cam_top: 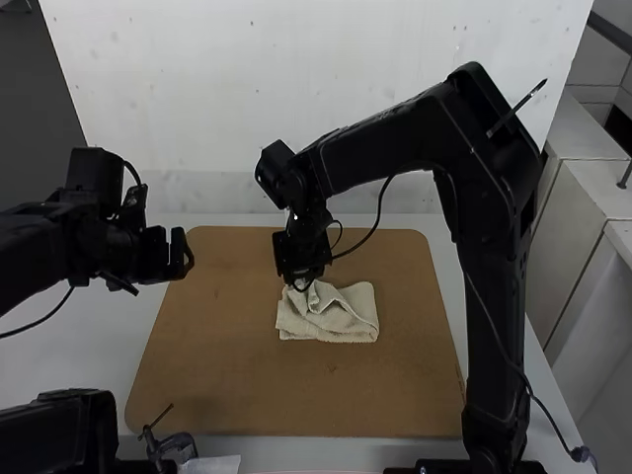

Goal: Fold the towel.

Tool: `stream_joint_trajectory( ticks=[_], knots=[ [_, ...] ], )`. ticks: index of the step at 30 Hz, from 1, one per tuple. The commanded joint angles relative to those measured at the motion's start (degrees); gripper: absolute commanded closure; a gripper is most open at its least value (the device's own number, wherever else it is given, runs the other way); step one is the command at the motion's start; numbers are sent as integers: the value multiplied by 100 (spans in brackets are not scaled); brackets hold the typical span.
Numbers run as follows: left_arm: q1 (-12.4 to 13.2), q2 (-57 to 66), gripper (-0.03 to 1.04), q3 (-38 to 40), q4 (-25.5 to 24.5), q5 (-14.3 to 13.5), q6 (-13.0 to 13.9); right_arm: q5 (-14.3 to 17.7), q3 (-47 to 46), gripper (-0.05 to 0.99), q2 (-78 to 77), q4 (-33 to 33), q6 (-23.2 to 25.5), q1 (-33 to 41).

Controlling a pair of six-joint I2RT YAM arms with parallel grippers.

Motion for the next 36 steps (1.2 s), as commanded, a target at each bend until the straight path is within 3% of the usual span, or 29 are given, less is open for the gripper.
stream_joint_trajectory(
  ticks=[1,2,5,6,9,10,23,36],
  knots=[
    [-12,-112,2,-38,50,70,30,45,255,54,-300,-39,35,28],
    [-12,-130,2,-47,50,70,30,36,272,47,-370,-39,26,-7],
    [-21,-139,2,-55,68,79,30,36,334,48,-528,-180,8,-166],
    [-21,-139,2,-55,68,88,30,54,325,53,-546,-250,-1,-192],
    [-39,-139,2,-73,76,114,30,203,149,87,-414,-198,-53,-324],
    [-39,-139,2,-82,76,123,30,273,88,92,-326,-198,-71,-350],
    [14,-33,3,-143,287,114,30,317,-18,92,650,136,-176,-394],
    [14,-16,3,-196,375,114,39,265,202,92,878,330,-132,63]
  ],
)
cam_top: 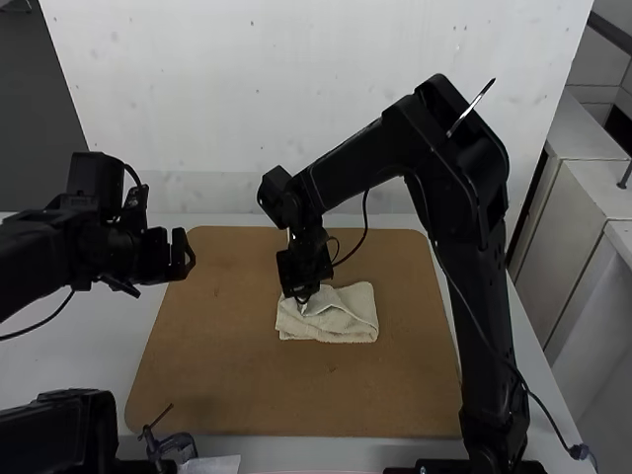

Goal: Fold the towel.

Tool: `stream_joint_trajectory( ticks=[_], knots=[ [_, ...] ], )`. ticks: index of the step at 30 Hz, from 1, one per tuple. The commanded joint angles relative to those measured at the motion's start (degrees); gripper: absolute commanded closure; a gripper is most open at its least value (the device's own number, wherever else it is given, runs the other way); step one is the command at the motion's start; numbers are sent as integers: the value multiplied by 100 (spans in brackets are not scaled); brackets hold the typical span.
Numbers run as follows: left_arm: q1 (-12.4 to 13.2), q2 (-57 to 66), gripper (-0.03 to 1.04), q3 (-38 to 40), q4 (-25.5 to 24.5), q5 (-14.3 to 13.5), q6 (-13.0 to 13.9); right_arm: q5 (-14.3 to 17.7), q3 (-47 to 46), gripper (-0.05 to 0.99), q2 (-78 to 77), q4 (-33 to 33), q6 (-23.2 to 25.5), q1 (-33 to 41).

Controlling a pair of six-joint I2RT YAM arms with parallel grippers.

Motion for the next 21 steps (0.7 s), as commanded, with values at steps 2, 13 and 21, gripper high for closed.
stream_joint_trajectory(
  ticks=[2,13,21],
  knots=[
    [23,6,3,-43,63,53,48,53,272,92,190,6,-1,256],
    [23,112,4,-61,221,62,48,44,448,92,216,50,122,537],
    [23,112,4,-113,300,70,48,53,518,92,216,94,139,599]
  ],
)
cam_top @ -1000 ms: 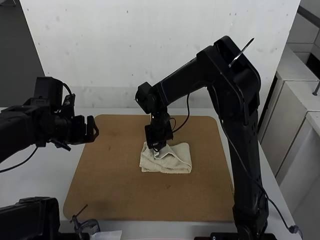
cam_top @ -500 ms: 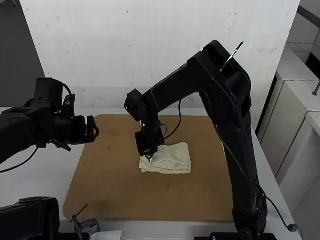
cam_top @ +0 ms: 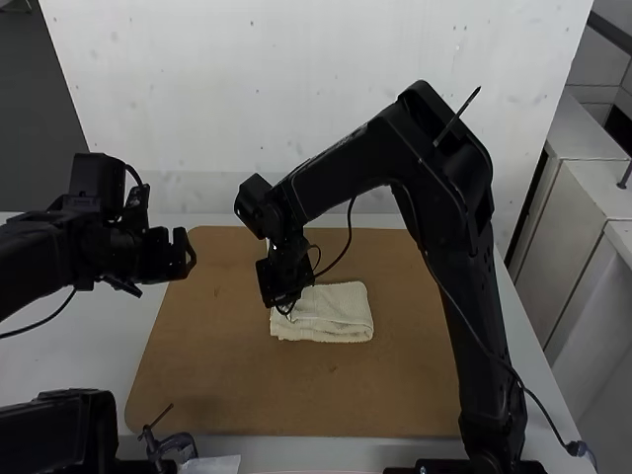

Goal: Fold the towel.

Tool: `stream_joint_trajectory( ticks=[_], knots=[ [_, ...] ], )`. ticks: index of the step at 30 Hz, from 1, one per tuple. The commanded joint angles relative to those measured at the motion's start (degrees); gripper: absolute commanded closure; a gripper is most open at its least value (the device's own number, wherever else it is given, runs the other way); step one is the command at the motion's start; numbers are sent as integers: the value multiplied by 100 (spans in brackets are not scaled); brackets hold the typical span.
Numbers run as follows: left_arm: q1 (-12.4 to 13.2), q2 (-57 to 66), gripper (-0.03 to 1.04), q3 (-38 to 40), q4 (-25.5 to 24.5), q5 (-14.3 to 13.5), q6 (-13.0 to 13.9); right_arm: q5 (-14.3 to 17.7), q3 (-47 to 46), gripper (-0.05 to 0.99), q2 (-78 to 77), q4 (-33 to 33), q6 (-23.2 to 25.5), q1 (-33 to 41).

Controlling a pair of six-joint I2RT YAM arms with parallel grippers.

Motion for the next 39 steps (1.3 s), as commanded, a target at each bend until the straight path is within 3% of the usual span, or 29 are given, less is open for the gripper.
stream_joint_trajectory(
  ticks=[1,8,14,15,19,22,27,39],
  knots=[
    [23,-2,4,-85,77,68,45,37,234,92,39,20,74,89],
    [23,-28,4,-111,68,68,54,81,357,90,-233,-191,65,19],
    [23,-125,4,-59,42,95,54,336,586,19,-462,-850,39,-385],
    [14,-151,4,-32,25,95,63,336,577,12,-497,-912,30,-508],
    [23,-266,4,29,-37,103,72,345,383,10,-910,-1044,-5,-983],
    [23,-345,4,38,-99,95,72,327,49,-1,-1358,-1017,-102,-1326],
    [14,-512,4,38,-151,103,72,310,-636,-1,-2097,-956,-207,-1818],
    [23,-810,4,-6,-230,-11,72,318,-3545,-1,-4953,406,-1034,-3690]
  ],
)
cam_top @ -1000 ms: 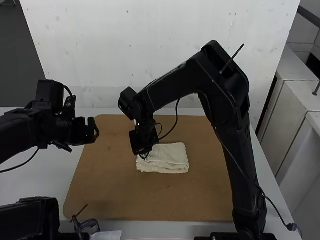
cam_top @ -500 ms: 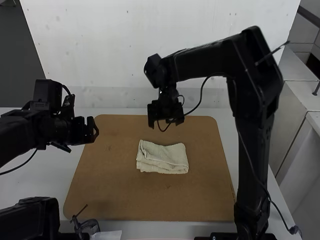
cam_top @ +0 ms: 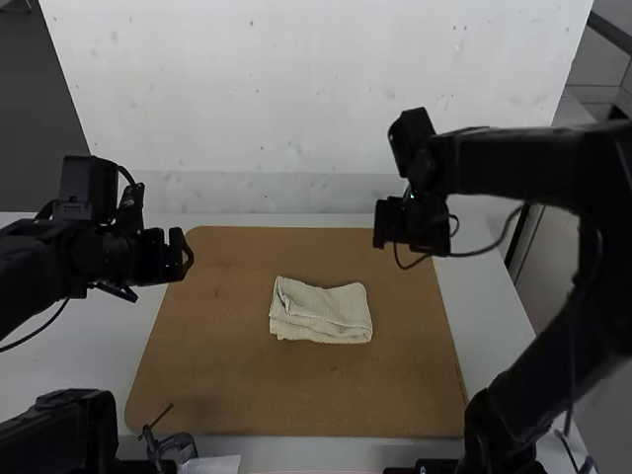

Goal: Fold the towel.

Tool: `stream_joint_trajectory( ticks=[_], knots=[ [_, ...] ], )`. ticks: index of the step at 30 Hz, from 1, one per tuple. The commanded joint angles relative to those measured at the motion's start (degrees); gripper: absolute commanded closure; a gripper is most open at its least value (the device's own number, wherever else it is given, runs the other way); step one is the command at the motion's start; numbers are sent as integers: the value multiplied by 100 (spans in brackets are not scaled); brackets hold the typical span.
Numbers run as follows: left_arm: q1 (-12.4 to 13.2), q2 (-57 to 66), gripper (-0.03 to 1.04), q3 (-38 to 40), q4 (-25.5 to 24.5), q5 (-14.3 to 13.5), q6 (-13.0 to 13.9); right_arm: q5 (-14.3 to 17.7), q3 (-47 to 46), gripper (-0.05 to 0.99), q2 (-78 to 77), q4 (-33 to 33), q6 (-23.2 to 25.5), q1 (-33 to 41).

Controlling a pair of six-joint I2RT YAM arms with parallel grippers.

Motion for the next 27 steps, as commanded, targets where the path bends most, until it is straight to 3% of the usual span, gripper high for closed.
stream_joint_trajectory(
  ticks=[1,7,13,19,23,27],
  knots=[
    [23,-223,4,92,47,-37,72,93,-880,-1,-1215,344,-483,-548],
    [23,-645,4,84,21,-72,63,181,-1970,-1,-3544,388,-949,-1233],
    [31,-1137,4,-13,-23,-81,45,260,-2444,-1,-5399,291,-1248,-1664],
    [23,-1708,4,-22,-172,-116,45,278,-2708,-1,-6488,229,-1643,-2112],
    [14,-2016,4,-31,-225,-134,37,181,-2998,-1,-7113,388,-1951,-2086],
    [14,-2297,4,-13,-331,-160,19,41,-3121,-1,-7341,555,-1951,-1945]
  ],
)
